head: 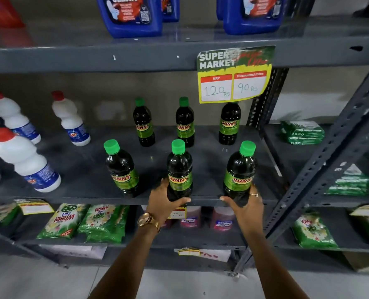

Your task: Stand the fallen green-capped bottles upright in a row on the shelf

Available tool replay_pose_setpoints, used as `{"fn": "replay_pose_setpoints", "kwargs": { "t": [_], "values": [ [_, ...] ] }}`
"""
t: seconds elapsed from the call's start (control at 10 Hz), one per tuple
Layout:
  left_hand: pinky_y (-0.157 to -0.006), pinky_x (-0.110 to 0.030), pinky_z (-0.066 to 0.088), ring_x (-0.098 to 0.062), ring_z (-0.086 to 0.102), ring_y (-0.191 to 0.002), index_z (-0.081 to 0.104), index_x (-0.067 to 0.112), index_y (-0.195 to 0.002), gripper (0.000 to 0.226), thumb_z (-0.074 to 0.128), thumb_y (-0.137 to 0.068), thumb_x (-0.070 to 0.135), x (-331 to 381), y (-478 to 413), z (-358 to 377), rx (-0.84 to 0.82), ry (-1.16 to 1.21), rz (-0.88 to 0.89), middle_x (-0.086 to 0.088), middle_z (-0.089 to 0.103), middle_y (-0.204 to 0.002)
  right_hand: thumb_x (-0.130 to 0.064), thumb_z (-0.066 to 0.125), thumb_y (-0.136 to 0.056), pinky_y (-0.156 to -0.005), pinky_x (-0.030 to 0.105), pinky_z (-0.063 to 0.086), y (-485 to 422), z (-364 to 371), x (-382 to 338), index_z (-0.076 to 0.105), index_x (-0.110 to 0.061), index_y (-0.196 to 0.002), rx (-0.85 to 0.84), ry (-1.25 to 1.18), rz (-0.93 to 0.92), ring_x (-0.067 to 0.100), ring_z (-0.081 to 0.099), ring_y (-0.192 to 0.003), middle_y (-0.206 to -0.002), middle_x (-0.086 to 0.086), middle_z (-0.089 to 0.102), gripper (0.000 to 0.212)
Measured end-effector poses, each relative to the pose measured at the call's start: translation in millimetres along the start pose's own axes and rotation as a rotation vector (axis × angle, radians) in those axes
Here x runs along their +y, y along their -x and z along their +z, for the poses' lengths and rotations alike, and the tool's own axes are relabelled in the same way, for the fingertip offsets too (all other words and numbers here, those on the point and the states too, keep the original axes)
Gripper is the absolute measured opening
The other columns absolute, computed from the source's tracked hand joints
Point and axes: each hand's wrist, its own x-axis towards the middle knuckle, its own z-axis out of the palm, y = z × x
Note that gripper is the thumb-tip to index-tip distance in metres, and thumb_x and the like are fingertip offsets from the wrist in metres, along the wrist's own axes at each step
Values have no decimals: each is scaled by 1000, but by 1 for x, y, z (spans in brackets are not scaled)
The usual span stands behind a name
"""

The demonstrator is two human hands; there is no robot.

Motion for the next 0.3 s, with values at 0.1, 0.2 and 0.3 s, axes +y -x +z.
{"fn": "replay_pose_setpoints", "kwargs": {
  "t": [0.1, 0.2, 0.3],
  "values": [
    [-89, -29, 50, -15, 63, -103, 54, 22, -119, 73, 83, -57, 49, 5, 4, -2, -5, -26, -9, 1, 69, -111, -72, 73, -54, -97, 48, 48, 4, -3, -3, 51, -12, -130, -1, -3, -1, 27, 56, -116, -122, 8, 63, 100],
    [-89, -30, 50, -18, 63, -106, 51, 23, -121, 77, 83, -57, 50, 4, 4, -3, 0, -36, -12, 1, 68, -113, -66, 78, -51, -98, 37, 46, 6, -5, -10, 48, -17, -134, -28, -23, -3, 23, 54, -119, -126, 4, 61, 101],
    [-103, -33, 43, -21, 50, -126, 26, 25, -143, 103, 84, -60, 44, 12, 11, -9, -73, -6, 13, -2, 56, -135, -52, 83, -56, -100, 23, 41, 29, -18, -23, 30, -20, -149, 50, -95, -53, 17, 37, -135, -149, 5, 42, 111]
  ]
}}
